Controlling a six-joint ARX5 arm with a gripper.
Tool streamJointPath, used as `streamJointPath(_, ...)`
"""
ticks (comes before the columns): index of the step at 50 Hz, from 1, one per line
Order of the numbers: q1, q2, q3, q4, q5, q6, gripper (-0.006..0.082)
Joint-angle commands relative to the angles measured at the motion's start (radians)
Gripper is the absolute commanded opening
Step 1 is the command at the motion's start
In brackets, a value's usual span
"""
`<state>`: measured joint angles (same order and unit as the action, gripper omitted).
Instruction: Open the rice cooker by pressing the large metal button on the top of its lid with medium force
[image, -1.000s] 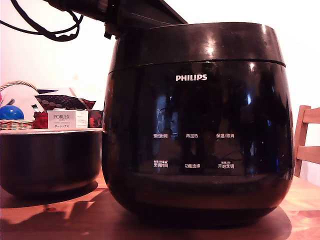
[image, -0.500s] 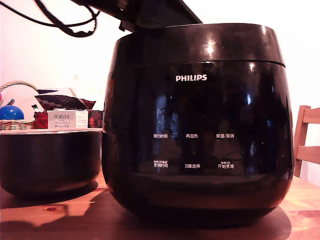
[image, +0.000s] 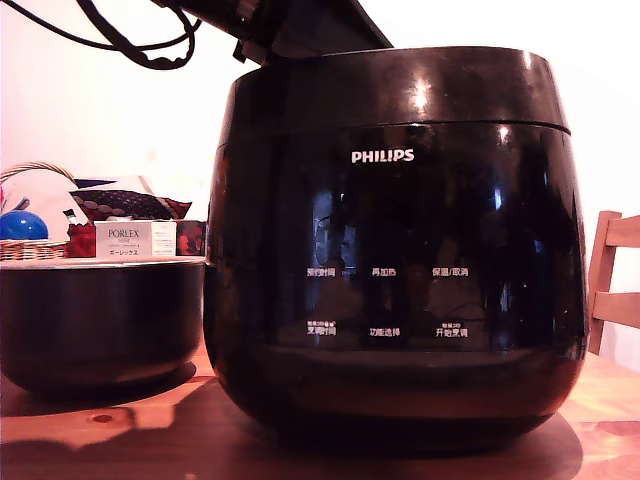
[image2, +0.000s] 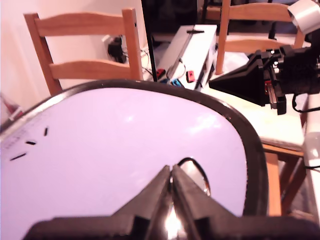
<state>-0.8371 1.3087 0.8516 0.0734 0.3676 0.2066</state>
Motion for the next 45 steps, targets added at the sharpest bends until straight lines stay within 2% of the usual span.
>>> streamJointPath(1, 0.006, -0.002, -0.068, -0.002, -0.006, -0.037, -0.0021)
streamJointPath(9, 0.009, -0.097, -0.068, 0.063, -0.042, -0.079, -0.0021)
streamJointPath(21, 0.05, -0.203, -0.068, 0.06, -0.199, -0.078, -0.0021)
streamJointPath(34, 0.157, -0.285, -0.068, 0.033, -0.358, -0.076, -0.0021)
streamJointPath(45, 0.276, -0.346, -0.068, -0.019, -0.429, -0.076, -0.0021)
